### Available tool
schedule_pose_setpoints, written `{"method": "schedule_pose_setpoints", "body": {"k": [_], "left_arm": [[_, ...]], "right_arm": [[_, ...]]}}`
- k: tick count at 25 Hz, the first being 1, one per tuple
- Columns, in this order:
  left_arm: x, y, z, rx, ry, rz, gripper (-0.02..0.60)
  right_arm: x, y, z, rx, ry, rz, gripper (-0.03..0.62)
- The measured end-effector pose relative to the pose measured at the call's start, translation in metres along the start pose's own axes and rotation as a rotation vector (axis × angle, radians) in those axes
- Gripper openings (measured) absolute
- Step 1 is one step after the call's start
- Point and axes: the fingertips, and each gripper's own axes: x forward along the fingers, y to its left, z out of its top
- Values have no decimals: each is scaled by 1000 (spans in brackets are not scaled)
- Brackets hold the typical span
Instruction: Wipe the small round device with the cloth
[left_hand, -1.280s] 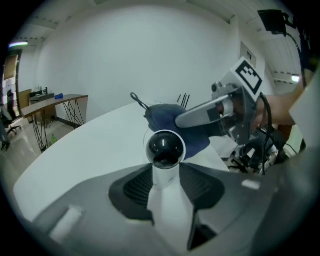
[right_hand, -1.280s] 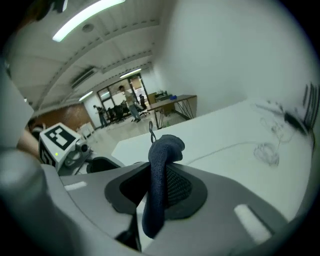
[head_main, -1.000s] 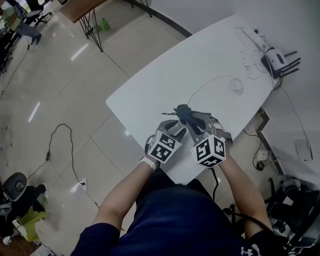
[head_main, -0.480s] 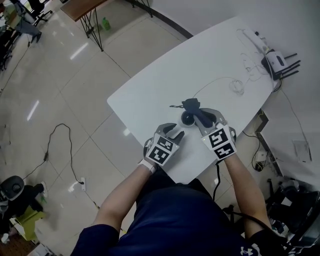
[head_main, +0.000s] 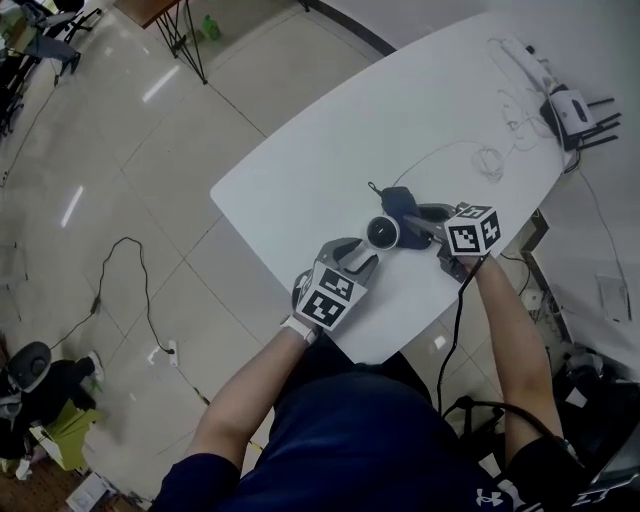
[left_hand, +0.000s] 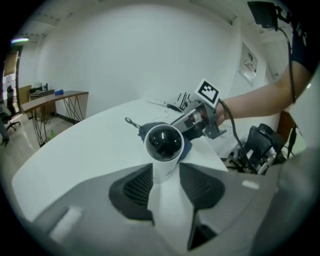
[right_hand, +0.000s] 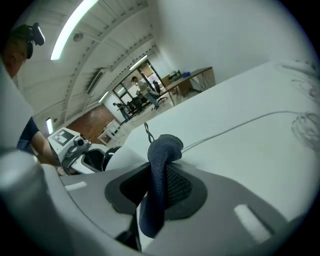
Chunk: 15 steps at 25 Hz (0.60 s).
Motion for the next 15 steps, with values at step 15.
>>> {"method": "schedule_pose_setpoints", "body": {"k": [15], "left_arm": [[10, -4, 0, -2, 0, -6, 169]], "right_arm": [[-11, 61, 34, -329, 36, 60, 74]]}}
